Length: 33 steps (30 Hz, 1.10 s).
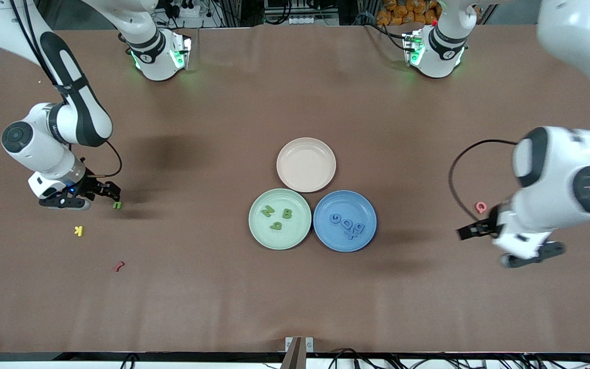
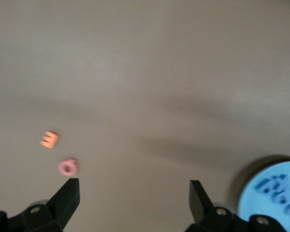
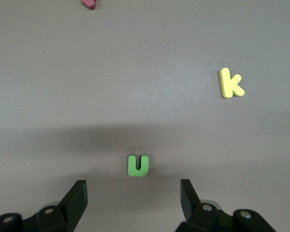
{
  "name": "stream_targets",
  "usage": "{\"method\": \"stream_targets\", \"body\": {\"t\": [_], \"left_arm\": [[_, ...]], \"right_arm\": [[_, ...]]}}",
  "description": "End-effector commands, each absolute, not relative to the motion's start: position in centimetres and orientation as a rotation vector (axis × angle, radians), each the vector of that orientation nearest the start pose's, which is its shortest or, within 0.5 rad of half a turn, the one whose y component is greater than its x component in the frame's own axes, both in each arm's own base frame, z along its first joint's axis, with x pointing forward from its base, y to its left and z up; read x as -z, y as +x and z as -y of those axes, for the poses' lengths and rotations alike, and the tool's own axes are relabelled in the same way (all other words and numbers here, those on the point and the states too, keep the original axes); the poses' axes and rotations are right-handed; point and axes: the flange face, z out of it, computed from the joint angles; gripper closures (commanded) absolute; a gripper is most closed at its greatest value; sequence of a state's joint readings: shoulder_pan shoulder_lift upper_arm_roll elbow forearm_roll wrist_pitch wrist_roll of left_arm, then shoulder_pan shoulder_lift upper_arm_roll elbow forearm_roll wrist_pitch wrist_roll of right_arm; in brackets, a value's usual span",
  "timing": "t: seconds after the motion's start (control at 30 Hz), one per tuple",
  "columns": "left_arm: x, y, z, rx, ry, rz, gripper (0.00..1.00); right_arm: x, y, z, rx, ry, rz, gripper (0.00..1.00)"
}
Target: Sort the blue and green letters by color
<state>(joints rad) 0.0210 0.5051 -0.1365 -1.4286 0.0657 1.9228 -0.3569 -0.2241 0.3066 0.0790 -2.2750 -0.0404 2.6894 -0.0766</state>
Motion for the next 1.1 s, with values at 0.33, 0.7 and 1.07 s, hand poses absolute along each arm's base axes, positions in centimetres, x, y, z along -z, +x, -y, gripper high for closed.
{"method": "stream_targets", "body": {"t": [0.33,0.7,1.07], "left_arm": [[-45.7,63.5,-0.8,-0.063,-3.186,0.063,0.0],[-49.5,56.8,-0.6,-0.078,-3.185,0.061,0.0],[-54.9,54.1,-1.2,0.018,-3.179,0.068,0.0]], "right_arm": [[-20.4,54.4,8.2,0.187,-3.142,0.032,0.23],[-19.0,54.7,8.8,0.181,-3.137,0.004,0.29],[-17.8,55.0,8.9,0.158,-3.133,-0.009,0.36]]}}
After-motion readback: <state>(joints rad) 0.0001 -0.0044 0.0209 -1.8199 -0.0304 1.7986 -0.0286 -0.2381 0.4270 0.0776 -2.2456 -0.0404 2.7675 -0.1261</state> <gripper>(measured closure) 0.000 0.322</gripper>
